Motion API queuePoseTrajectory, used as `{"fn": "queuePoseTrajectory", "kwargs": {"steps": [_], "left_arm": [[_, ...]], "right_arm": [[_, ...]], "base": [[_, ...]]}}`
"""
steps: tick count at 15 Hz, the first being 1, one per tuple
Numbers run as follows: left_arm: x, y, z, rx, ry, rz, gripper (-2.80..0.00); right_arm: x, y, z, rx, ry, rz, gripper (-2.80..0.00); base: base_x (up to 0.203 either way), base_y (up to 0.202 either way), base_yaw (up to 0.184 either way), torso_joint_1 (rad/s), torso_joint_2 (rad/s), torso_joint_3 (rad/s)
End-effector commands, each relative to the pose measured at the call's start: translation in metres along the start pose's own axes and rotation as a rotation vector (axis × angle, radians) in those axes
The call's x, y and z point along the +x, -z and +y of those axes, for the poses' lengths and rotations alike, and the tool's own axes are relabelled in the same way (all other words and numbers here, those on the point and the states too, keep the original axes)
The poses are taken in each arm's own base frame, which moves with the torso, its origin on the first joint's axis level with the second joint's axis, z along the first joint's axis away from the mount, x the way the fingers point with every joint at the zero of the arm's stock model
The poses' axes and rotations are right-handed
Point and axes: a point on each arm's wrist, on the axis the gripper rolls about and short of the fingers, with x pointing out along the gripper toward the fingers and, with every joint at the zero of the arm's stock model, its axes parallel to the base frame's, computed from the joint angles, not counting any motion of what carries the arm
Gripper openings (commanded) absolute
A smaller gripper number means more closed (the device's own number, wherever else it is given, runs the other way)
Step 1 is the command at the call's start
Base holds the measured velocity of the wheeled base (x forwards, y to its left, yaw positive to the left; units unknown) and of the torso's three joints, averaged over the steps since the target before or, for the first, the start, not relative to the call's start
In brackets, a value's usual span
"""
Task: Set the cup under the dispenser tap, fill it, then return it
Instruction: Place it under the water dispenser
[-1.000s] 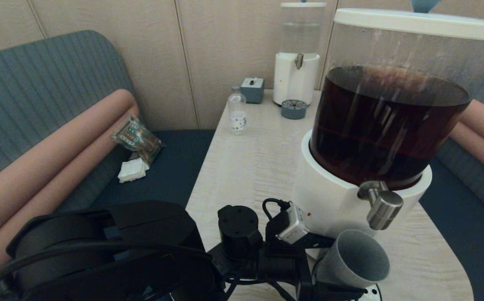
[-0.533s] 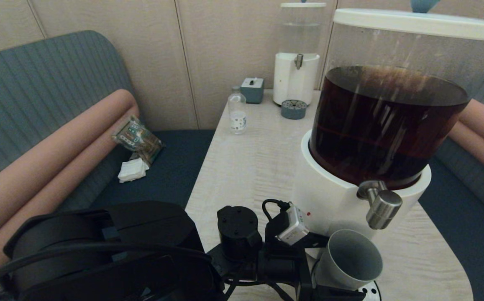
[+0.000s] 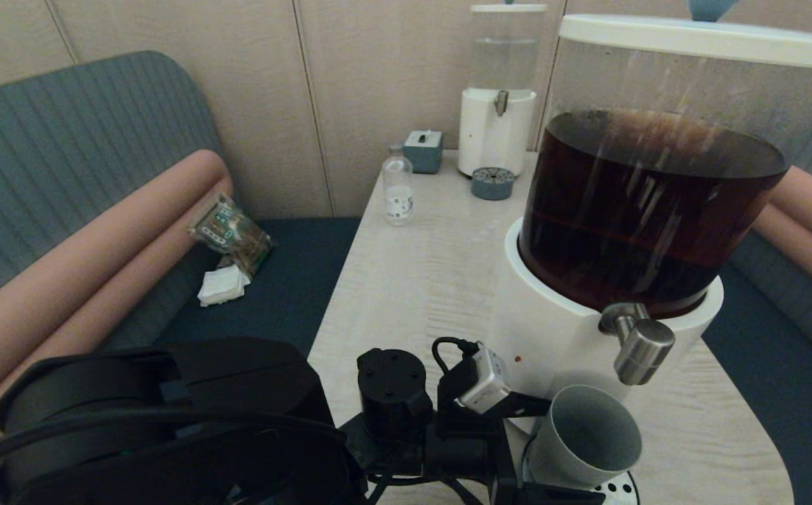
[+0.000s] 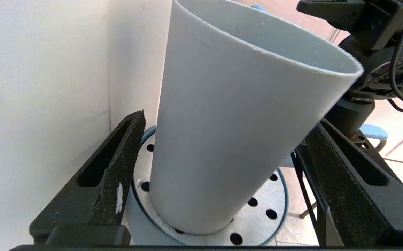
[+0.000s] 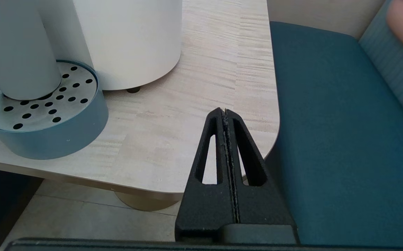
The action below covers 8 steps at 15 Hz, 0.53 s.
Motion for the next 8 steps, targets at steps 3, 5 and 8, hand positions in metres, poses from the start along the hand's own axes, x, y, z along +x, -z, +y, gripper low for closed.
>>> {"fn": "queuePoseTrajectory", "kwargs": {"steps": [3, 5, 8], "left_arm": [[-0.006, -0.007, -0.006, 0.005, 0.005, -0.004, 0.0], [-0.009, -0.011, -0.008, 0.009, 0.005, -0.006, 0.0], [-0.016, -0.013, -0.015, 0.0, 0.005, 0.005, 0.0]], "right_arm": [[0.0, 0.003, 0.0, -0.001, -0.001, 0.001, -2.8], [0.0, 0.003, 0.0, -0.001, -0.001, 0.001, -2.8], [0.0, 0.003, 0.0, -0.001, 0.001, 0.002, -2.8]], "base": [[0.0, 0.0, 0.0, 0.0, 0.0, 0.0], [0.0, 0.0, 0.0, 0.0, 0.0, 0.0], [0.0, 0.0, 0.0, 0.0, 0.0, 0.0]]}}
